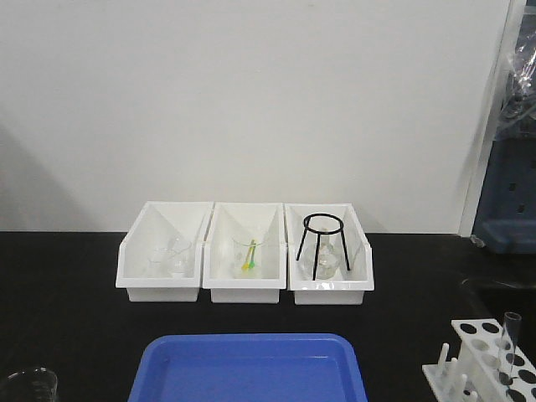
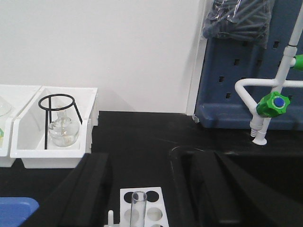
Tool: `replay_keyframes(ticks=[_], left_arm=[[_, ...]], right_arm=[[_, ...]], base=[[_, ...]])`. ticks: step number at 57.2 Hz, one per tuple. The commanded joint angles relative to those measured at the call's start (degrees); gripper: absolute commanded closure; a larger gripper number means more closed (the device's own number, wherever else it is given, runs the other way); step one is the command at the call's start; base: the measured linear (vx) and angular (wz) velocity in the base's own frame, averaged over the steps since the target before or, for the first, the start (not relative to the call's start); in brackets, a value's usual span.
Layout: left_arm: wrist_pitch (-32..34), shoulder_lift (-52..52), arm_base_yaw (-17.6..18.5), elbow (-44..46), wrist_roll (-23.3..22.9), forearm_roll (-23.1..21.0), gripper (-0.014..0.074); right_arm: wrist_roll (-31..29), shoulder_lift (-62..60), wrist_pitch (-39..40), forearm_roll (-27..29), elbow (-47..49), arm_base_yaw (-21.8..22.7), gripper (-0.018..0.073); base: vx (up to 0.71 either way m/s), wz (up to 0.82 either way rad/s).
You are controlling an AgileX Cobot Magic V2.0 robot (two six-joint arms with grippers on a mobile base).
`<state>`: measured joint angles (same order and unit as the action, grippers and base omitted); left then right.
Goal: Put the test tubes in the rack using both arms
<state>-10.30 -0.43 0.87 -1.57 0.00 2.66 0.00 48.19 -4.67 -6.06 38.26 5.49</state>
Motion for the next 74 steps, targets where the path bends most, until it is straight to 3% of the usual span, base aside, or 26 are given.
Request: replay_keyframes(ticks=[1,36,47,57,67,74], left_arm=[[4.21,-0.45,0.03,1.78,-0.52,-0.5,0.0602],[4.15,-0.45,0.03,1.78,-0.52,-0.5,0.0602],[4.09,-0.45,0.03,1.78,-0.52,-0.5,0.0602],[4.09,-0.45,0.03,1.78,-0.52,-0.5,0.0602],[3.91,-0.45,0.03,1.78,-0.52,-0.5,0.0602],[3.91,-0.45,0.03,1.78,-0.52,-0.5,0.0602]], right_arm=[[-0.58,-0.36,4.67,-0.19,1.85,0.34,0.0119],[-0.58,-0.36,4.67,-0.19,1.85,0.34,0.012],[-0.58,-3.1,2.5,-0.27,1.77,-2.38,0.0132],[2.45,-10.25,6.23,-0.01,-6.01,-5.39,0.0244],[3.55,-21.53,14.44,-0.01,-20.12,-8.07,0.0431],[3.49,-30.19,15.21,-0.01,-29.36,-8.16,0.0553]], base=[[0.0,0.0],[0.0,0.0],[0.0,0.0],[0.0,0.0],[0.0,0.0],[0.0,0.0]])
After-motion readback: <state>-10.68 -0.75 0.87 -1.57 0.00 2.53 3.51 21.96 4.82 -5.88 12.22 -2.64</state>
